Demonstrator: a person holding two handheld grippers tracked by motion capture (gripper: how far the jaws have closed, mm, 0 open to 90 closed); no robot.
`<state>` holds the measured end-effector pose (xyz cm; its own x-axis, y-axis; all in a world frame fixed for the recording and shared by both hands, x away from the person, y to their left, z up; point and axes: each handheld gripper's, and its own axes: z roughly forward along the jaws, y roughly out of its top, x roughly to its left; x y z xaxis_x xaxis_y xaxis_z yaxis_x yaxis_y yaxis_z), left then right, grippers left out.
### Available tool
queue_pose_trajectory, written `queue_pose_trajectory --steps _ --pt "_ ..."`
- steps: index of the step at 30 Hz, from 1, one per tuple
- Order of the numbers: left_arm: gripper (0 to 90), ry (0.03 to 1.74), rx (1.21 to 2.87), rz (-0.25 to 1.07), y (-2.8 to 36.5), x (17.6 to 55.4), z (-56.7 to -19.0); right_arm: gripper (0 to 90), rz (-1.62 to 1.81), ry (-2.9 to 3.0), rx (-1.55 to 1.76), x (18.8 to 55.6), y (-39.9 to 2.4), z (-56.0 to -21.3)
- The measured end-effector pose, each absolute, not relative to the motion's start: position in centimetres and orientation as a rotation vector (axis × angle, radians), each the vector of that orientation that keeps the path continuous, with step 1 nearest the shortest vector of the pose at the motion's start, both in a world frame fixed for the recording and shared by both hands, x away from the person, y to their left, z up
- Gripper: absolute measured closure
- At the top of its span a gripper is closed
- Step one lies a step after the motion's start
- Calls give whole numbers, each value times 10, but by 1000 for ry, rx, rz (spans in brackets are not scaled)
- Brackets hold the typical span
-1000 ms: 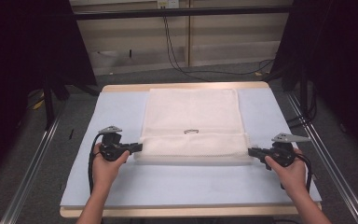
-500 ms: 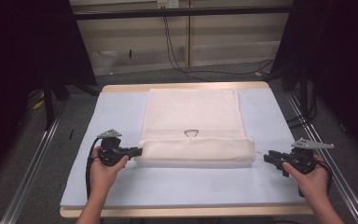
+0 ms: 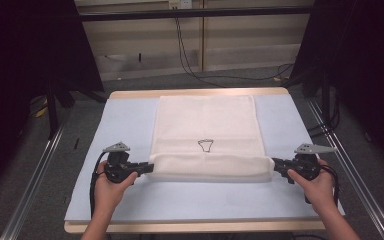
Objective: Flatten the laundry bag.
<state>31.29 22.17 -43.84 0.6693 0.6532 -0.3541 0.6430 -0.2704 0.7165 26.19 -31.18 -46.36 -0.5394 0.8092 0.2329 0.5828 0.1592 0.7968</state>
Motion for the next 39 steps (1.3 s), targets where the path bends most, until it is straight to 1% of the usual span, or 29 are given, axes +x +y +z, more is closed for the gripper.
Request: queue_pose_trajectory --steps 2,4,5,7,13,17,20,23,25,27,31,37,39 --pt "748 1003 1963 14 224 312 -435 747 1323 2207 1344 258 -311 -465" --pt "679 1002 1956 22 225 312 -431 743 1325 2222 1341 255 -313 -467" --pt "666 1004 1948 28 227 312 -429 740 1318 2231 1343 254 -314 -468" --pt "610 1016 1926 24 228 313 -427 735 1301 2237 1355 250 -317 -470" --pt "559 1026 1910 15 232 318 -425 735 1287 2244 1359 248 -320 -473" --pt "500 1033 1915 14 232 319 -424 736 1280 2258 1354 248 -320 -475" --pt "446 1042 1916 12 234 320 -421 737 1267 2273 1366 248 -319 -476" --pt "356 1028 1921 -3 238 321 -419 736 1257 2272 1349 247 -320 -477" --pt "307 1018 1907 20 242 321 -415 732 1247 2274 1363 246 -320 -476" --pt "290 1025 1893 30 247 320 -411 730 1243 2270 1363 246 -321 -477" --pt "293 1046 1946 46 246 320 -415 731 1240 2271 1359 246 -321 -478" --pt "376 1137 2032 62 230 329 -444 704 1225 2279 1347 246 -313 -477" --pt "382 1163 2063 52 224 334 -455 700 1219 2288 1358 245 -311 -477"
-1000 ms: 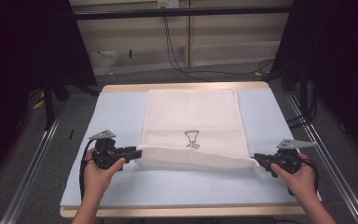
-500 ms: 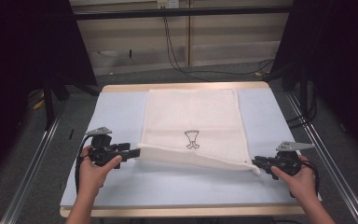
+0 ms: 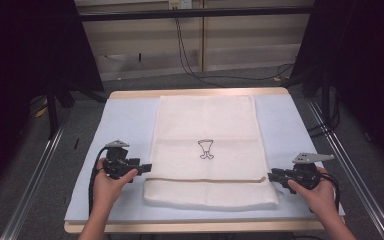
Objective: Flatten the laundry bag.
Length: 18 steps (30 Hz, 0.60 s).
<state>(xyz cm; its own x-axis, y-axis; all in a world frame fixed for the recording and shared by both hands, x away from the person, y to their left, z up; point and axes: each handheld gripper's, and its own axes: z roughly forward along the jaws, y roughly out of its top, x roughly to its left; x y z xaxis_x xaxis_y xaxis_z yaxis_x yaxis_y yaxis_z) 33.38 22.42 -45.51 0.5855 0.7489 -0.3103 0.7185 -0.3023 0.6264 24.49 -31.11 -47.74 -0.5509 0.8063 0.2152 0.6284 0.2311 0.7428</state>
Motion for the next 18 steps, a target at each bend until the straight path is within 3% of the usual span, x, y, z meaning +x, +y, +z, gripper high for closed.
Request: queue_pose_trajectory --steps 6,14,18 --pt "520 1210 2111 0 213 339 -467 707 1208 2298 1363 247 -309 -479" --pt "841 1227 2120 -62 213 337 -468 734 1181 2307 1348 248 -305 -480" --pt "869 1234 2106 -43 218 335 -463 740 1176 2314 1348 248 -303 -480"
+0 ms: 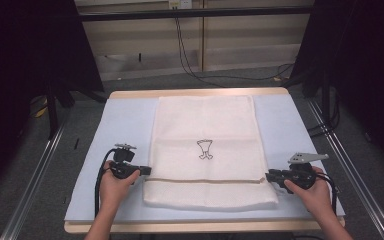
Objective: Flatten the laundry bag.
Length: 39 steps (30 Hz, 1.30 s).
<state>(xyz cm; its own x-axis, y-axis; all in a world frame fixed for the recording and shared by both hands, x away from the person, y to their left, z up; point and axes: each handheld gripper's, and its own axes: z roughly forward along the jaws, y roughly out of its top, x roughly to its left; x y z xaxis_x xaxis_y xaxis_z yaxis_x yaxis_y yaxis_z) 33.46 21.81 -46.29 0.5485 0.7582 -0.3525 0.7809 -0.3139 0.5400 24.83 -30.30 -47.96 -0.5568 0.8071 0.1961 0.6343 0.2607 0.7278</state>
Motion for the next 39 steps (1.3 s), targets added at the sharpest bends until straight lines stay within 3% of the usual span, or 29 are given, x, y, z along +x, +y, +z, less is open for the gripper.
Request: queue_pose_trajectory --steps 14,39 --pt "868 1272 2084 -16 247 325 -460 749 1159 2367 1255 256 -273 -479" --pt "867 1304 2095 -15 259 314 -458 779 1173 2397 1168 248 -260 -480"
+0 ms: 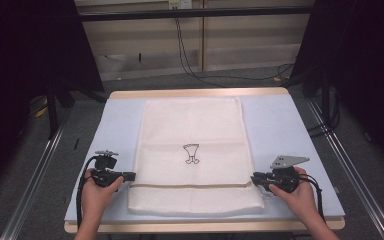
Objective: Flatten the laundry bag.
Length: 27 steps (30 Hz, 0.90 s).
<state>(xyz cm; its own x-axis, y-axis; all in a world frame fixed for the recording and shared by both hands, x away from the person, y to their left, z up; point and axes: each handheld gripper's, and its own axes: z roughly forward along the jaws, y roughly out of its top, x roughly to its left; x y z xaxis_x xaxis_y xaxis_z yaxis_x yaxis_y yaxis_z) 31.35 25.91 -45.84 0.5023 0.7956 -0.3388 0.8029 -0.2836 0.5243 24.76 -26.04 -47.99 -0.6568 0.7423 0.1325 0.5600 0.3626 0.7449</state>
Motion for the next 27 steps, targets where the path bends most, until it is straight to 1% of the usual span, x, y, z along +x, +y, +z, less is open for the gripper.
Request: queue_pose_trajectory --steps 2,3,4,7,8,10,13,17,21,27 --pt "859 1304 2096 -16 258 312 -457 772 1177 2390 1174 248 -261 -480" --pt "841 1297 2104 8 258 312 -455 759 1181 2384 1177 248 -261 -479" --pt "809 1295 2092 16 258 312 -453 748 1188 2372 1181 248 -262 -478" --pt "691 1290 2065 59 256 312 -445 753 1208 2341 1192 248 -265 -475" --pt "659 1295 2060 81 254 312 -442 766 1214 2333 1190 248 -265 -474" --pt "643 1285 2075 90 250 313 -440 788 1214 2338 1179 247 -266 -473" --pt "578 1274 2085 96 242 315 -438 826 1218 2347 1165 245 -266 -473" --pt "555 1196 2121 108 218 314 -433 850 1205 2342 1158 243 -266 -472" --pt "523 1139 2115 99 194 313 -427 899 1206 2324 1146 241 -264 -471" --pt "481 1046 2176 69 163 314 -430 900 1208 2319 1152 238 -265 -471"
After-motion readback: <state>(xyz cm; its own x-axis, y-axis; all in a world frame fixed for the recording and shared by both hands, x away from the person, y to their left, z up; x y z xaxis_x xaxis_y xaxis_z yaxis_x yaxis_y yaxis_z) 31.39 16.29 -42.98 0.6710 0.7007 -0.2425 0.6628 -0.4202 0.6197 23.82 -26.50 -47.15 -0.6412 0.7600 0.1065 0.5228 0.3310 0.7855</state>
